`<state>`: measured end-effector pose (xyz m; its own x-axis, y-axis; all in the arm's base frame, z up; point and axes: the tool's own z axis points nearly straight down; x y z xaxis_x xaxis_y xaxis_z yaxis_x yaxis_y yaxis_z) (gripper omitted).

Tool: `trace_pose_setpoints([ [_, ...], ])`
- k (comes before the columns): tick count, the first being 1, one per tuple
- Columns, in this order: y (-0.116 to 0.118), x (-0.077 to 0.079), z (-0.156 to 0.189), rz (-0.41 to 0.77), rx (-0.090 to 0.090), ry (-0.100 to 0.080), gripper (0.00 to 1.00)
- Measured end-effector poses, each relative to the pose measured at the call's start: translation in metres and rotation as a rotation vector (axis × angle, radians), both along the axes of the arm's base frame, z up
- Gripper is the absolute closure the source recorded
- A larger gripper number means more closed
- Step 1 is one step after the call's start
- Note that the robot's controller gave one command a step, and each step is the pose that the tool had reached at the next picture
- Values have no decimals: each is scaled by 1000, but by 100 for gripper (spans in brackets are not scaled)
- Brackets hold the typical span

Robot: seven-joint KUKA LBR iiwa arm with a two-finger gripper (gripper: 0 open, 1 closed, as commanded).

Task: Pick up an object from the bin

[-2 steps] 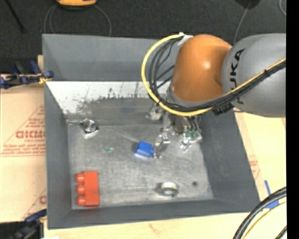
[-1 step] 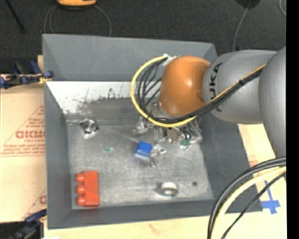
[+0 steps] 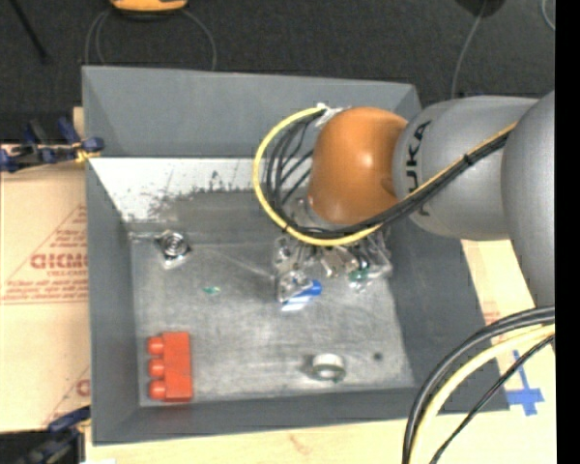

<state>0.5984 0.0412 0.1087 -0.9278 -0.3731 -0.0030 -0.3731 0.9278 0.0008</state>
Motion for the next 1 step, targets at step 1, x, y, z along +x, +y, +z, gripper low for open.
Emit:
trace_pose_setpoints([
  [1,-2,9,101,-60,1,-11,100],
])
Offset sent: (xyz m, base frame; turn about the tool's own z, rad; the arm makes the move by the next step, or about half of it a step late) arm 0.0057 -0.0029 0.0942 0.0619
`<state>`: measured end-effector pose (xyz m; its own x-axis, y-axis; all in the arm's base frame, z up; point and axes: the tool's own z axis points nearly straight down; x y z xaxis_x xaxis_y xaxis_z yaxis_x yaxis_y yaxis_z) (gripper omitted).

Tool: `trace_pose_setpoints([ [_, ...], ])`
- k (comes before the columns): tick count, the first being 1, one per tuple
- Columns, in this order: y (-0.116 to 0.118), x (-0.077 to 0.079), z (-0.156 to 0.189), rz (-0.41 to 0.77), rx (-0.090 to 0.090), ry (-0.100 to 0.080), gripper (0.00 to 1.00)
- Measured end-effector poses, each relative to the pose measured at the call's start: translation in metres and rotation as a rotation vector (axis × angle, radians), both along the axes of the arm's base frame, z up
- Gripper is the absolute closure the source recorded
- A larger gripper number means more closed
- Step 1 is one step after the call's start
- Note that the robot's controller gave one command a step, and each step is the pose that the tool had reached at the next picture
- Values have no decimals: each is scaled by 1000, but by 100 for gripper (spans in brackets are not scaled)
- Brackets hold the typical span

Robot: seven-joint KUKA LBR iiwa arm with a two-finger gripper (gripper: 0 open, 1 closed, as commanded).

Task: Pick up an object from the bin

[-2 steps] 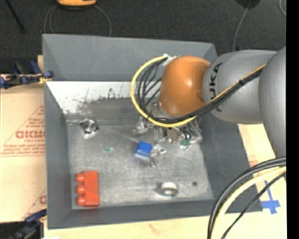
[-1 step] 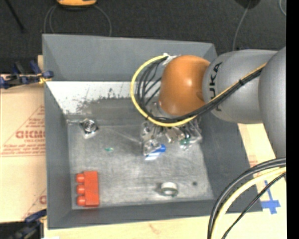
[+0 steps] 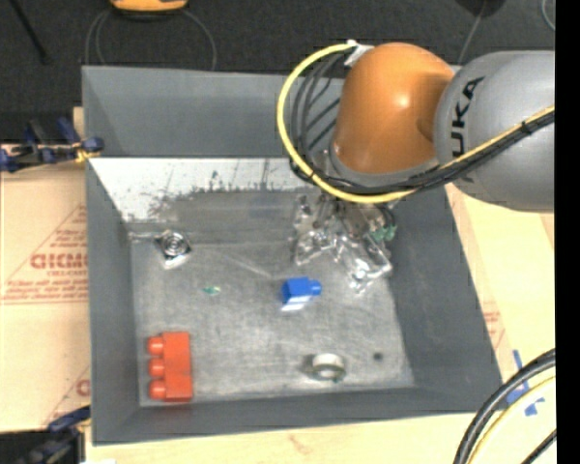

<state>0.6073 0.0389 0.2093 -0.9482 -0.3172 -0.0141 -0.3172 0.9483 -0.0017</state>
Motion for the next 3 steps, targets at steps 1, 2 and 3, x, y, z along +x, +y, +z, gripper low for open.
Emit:
trace_pose_setpoints([
  [1,0,-2,-5,-2,0,9,0],
  [2,-13,-50,-112,240,-5,18,0],
  [3,-38,-16,-134,483,-4,6,0],
])
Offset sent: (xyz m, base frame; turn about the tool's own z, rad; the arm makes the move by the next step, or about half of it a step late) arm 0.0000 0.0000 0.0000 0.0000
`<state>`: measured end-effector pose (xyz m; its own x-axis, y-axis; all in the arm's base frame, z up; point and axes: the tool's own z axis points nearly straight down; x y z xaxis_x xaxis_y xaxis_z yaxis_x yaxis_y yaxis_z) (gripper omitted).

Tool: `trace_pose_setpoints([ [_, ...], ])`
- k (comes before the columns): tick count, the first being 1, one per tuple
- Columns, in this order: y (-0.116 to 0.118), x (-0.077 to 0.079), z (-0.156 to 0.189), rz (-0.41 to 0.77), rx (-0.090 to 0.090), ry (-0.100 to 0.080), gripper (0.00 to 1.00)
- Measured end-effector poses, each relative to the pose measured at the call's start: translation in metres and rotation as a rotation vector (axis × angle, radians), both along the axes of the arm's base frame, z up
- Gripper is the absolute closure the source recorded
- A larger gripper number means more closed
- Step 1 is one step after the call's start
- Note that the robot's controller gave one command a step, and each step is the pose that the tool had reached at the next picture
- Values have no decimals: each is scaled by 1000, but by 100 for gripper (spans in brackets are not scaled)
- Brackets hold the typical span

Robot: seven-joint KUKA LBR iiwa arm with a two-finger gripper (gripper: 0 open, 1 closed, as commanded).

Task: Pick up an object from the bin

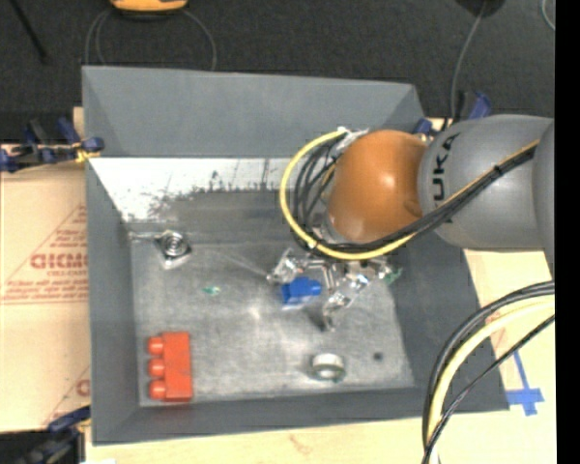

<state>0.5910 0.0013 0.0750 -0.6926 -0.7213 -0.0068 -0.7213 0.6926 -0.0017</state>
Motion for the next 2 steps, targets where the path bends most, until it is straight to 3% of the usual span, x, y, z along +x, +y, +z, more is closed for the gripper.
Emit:
trace_pose_setpoints([
  [1,1,-43,0,468,-7,-15,0],
  [2,-28,6,89,472,-10,-9,0],
])
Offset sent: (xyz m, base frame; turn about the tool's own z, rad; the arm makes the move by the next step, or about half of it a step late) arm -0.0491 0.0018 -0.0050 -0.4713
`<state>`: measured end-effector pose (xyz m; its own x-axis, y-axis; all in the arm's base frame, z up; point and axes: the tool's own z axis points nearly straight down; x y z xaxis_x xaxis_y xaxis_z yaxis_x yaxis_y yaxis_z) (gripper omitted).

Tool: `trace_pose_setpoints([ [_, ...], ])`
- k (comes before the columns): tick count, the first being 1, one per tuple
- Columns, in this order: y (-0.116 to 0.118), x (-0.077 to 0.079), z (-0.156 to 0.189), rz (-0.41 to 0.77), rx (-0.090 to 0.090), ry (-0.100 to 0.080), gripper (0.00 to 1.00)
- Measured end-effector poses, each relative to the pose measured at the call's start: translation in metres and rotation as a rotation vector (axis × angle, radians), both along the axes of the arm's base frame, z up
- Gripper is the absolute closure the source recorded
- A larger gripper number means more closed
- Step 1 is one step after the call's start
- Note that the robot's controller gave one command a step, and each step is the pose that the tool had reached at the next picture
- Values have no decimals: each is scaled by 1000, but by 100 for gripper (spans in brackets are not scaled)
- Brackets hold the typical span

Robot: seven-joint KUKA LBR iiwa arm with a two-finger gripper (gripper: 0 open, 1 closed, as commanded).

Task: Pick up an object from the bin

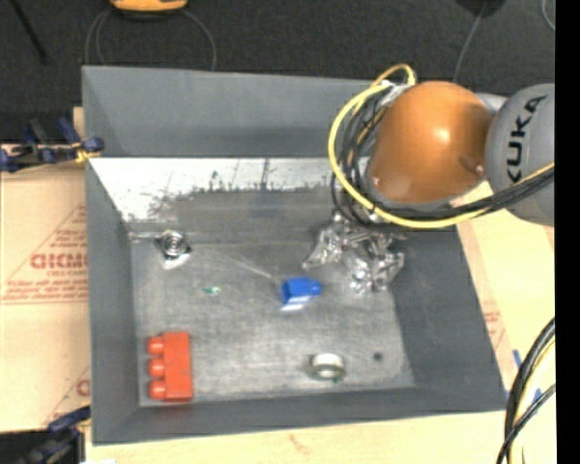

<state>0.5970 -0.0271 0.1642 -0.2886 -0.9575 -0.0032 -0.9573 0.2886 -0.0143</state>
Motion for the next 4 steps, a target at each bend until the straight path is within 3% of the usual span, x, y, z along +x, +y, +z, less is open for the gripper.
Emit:
trace_pose_setpoints([
  [1,59,-8,-90,352,-4,7,0],
  [2,101,-6,56,544,-3,5,0],
  [3,68,0,-68,558,1,17,0],
  [4,60,7,-90,562,1,2,0],
])
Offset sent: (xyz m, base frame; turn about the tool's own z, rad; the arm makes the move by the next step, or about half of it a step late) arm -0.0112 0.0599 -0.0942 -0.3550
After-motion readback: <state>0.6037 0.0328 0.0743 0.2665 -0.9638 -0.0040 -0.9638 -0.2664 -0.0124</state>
